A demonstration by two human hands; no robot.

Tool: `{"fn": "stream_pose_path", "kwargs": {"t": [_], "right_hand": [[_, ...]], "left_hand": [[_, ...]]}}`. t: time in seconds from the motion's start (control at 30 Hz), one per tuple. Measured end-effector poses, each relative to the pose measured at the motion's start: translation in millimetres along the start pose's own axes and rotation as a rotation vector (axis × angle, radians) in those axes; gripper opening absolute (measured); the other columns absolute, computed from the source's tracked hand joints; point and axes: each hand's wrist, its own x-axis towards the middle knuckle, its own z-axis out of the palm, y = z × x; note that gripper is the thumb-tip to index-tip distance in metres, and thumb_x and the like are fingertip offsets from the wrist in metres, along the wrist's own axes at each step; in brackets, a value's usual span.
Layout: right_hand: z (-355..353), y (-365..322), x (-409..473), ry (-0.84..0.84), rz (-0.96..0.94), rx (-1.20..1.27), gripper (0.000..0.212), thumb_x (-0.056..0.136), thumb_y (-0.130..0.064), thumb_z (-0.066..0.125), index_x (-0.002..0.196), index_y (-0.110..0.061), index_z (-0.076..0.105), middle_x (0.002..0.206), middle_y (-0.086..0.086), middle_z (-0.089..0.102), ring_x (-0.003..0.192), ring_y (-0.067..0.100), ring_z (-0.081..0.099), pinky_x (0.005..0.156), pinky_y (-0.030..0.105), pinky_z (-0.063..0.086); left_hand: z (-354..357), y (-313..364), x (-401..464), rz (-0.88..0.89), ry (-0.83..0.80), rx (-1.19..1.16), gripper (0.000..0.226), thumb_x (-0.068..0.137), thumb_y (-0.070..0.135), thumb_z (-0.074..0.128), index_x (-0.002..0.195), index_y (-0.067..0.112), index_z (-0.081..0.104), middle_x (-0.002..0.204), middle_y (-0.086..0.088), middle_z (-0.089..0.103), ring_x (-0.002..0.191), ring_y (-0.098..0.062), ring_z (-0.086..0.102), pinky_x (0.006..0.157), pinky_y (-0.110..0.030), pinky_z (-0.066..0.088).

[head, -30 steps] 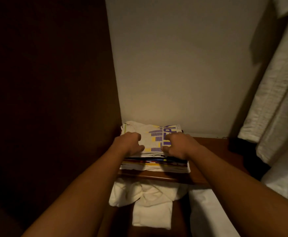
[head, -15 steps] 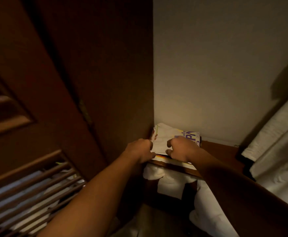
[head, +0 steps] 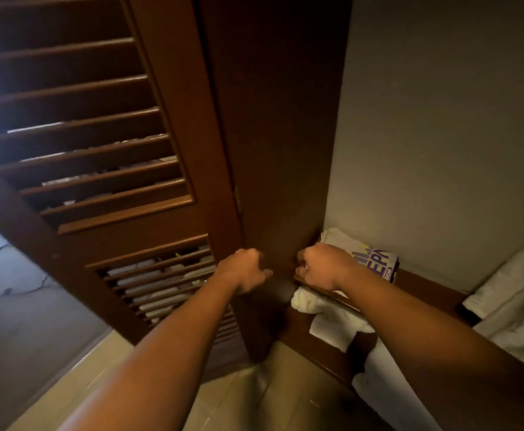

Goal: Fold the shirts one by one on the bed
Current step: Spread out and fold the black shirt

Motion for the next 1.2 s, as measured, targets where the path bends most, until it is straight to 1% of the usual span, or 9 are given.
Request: {"fn": "stream_pose_path", "kwargs": {"t": [0.13, 0.2, 0.47, 0.57, 0.7, 0.83, 0.97, 1.1, 1.2], "right_hand": [[19, -30, -18, -0.055, -0.122, 0.030, 0.022, 0.098, -0.037, 0.051, 0.099, -0.019, 0.065, 0.089, 0.004, 0.060, 0.095, 0.031, 0.063, 0.072, 0.034, 0.046], [30, -52, -21, -0.079, -0.168, 0.050, 0.020, 0.099, -0.036, 0.052, 0.096, -0.021, 0.065, 0.085, 0.000, 0.056, 0.091, 0.030, 0.062, 0.070, 0.033, 0.043], [81, -174, 5, -0.242, -0.388, 0.003, 0.024, 0.100, -0.037, 0.053, 0.104, -0.020, 0.069, 0.096, 0.001, 0.065, 0.088, 0.021, 0.062, 0.074, 0.033, 0.050], [97, -230, 23, -0.287, -0.439, -0.002, 0.023, 0.100, -0.038, 0.054, 0.101, -0.020, 0.069, 0.093, 0.000, 0.065, 0.085, 0.018, 0.062, 0.075, 0.034, 0.052], [117, -320, 55, -0.385, -0.536, -0.014, 0.014, 0.100, -0.035, 0.056, 0.102, -0.025, 0.066, 0.095, -0.003, 0.064, 0.086, 0.012, 0.062, 0.082, 0.038, 0.056], [140, -415, 91, -0.379, -0.625, -0.113, 0.019, 0.100, -0.035, 0.055, 0.110, -0.023, 0.066, 0.101, -0.002, 0.064, 0.090, 0.015, 0.063, 0.084, 0.039, 0.057], [165, -490, 120, -0.330, -0.680, -0.192, 0.023, 0.100, -0.037, 0.056, 0.113, -0.021, 0.067, 0.107, 0.001, 0.066, 0.093, 0.017, 0.062, 0.081, 0.035, 0.056], [174, -558, 146, -0.364, -0.748, -0.235, 0.027, 0.101, -0.038, 0.054, 0.121, -0.023, 0.063, 0.110, -0.001, 0.063, 0.093, 0.015, 0.058, 0.077, 0.031, 0.051], [179, -602, 172, -0.370, -0.793, -0.243, 0.029, 0.101, -0.038, 0.054, 0.124, -0.023, 0.063, 0.111, -0.002, 0.065, 0.095, 0.014, 0.059, 0.081, 0.031, 0.053]], "left_hand": [[21, -32, -51, -0.097, 0.042, -0.198, 0.023, 0.096, 0.041, 0.063, 0.093, 0.019, 0.067, 0.094, -0.002, 0.069, 0.092, -0.023, 0.065, 0.084, -0.040, 0.055], [35, -53, -79, -0.162, 0.062, -0.319, 0.018, 0.096, 0.035, 0.064, 0.088, 0.019, 0.067, 0.087, -0.001, 0.068, 0.087, -0.021, 0.065, 0.082, -0.041, 0.055], [73, -165, -176, -0.394, 0.186, -0.569, 0.007, 0.096, 0.024, 0.064, 0.094, 0.017, 0.064, 0.095, -0.003, 0.066, 0.087, -0.018, 0.065, 0.078, -0.031, 0.054], [78, -214, -199, -0.484, 0.233, -0.622, 0.011, 0.096, 0.023, 0.065, 0.098, 0.013, 0.067, 0.100, -0.006, 0.069, 0.094, -0.022, 0.066, 0.083, -0.034, 0.055], [78, -300, -232, -0.615, 0.284, -0.643, 0.010, 0.097, 0.031, 0.065, 0.100, 0.021, 0.067, 0.101, 0.003, 0.067, 0.092, -0.013, 0.064, 0.087, -0.036, 0.057], [67, -393, -262, -0.720, 0.295, -0.620, 0.015, 0.097, 0.033, 0.065, 0.105, 0.020, 0.067, 0.104, 0.002, 0.064, 0.093, -0.012, 0.061, 0.080, -0.028, 0.054], [52, -469, -291, -0.793, 0.255, -0.607, 0.019, 0.096, 0.037, 0.066, 0.107, 0.022, 0.067, 0.111, -0.002, 0.064, 0.100, -0.018, 0.063, 0.088, -0.038, 0.058], [33, -529, -317, -0.831, 0.309, -0.654, 0.015, 0.096, 0.038, 0.066, 0.102, 0.025, 0.068, 0.101, -0.001, 0.067, 0.089, -0.015, 0.066, 0.071, -0.031, 0.056], [19, -570, -319, -0.844, 0.348, -0.665, 0.019, 0.096, 0.036, 0.066, 0.108, 0.022, 0.069, 0.105, -0.002, 0.066, 0.090, -0.014, 0.065, 0.070, -0.028, 0.054]]}}
